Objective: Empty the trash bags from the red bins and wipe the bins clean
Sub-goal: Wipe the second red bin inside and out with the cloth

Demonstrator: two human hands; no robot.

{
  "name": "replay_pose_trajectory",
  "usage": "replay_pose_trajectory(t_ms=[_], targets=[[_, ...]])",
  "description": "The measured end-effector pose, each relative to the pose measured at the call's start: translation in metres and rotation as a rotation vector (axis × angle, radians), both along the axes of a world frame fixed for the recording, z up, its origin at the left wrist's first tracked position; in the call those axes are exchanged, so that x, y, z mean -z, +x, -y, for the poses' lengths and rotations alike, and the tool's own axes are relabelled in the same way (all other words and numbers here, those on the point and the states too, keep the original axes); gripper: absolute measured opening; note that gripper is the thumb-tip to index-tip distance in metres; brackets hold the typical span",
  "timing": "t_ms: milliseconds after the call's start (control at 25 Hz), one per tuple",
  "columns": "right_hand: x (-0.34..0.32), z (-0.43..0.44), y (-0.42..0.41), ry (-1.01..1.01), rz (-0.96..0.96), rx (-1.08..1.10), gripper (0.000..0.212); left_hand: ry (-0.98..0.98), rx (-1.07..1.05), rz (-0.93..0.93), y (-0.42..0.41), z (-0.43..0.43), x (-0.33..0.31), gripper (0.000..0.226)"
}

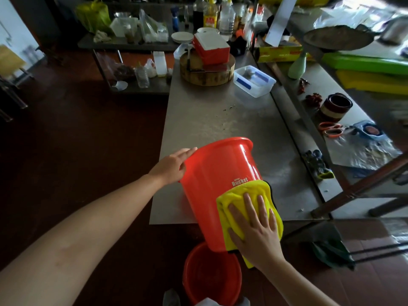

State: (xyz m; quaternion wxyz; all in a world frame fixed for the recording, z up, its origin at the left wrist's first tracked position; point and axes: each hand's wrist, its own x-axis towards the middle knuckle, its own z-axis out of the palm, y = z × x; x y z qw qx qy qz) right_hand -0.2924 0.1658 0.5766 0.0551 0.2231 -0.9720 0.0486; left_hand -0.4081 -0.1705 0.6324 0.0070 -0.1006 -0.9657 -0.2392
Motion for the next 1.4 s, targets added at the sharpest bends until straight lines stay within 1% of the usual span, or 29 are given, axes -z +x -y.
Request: replay_pose_trajectory(t_ms=[80,120,200,320,400,560,680,760,880,1040,1200,1320,1400], targets=[[-0.003,-0.002,-0.002,-0.008,0.018,0.022,0.067,0.025,0.009,-0.101,-0.013,-0.017,-0.01,0.058],[-0.005,-0.001,-0.003,-0.008,0.024,0.025,0.067,0.057,0.001,-0.119,-0.022,-0.029,-0.017,0.056],[-0.006,0.003,-0.003,0.008,0.038,0.012,0.067,0.091,0.013,-0.115,-0.041,-0.053,-0.03,0.051],[-0.007,0.014,-0.007,0.02,0.067,-0.002,0.067,0.077,0.02,-0.045,-0.056,-0.069,-0.035,0.044],[-0.014,0.026,-0.023,0.0,0.09,0.001,0.068,0.065,0.008,-0.035,-0.054,-0.063,-0.034,0.043],[-0.034,0.065,-0.086,-0.068,0.161,0.01,0.069,0.008,0.02,-0.036,-0.046,-0.041,-0.032,0.045],[-0.048,0.092,-0.124,-0.049,0.182,-0.003,0.069,0.017,0.006,-0.015,-0.042,-0.03,-0.029,0.046],[-0.049,0.099,-0.129,-0.041,0.181,-0.027,0.069,0.037,-0.005,-0.005,-0.038,-0.023,-0.027,0.047],[-0.039,0.086,-0.105,-0.069,0.143,-0.034,0.068,0.073,-0.024,0.001,-0.031,-0.016,-0.025,0.044],[-0.014,0.043,-0.044,-0.075,0.078,-0.01,0.066,0.099,-0.045,0.013,-0.019,-0.009,-0.025,0.042],[0.005,0.009,0.009,-0.053,0.043,-0.025,0.067,-0.001,-0.048,0.1,-0.014,-0.004,-0.032,0.045],[0.005,0.007,0.022,-0.038,0.054,-0.032,0.068,-0.036,-0.009,0.113,-0.025,-0.02,-0.044,0.049],[0.002,0.012,0.021,-0.034,0.071,-0.021,0.068,-0.032,-0.004,0.104,-0.034,-0.035,-0.047,0.048]])
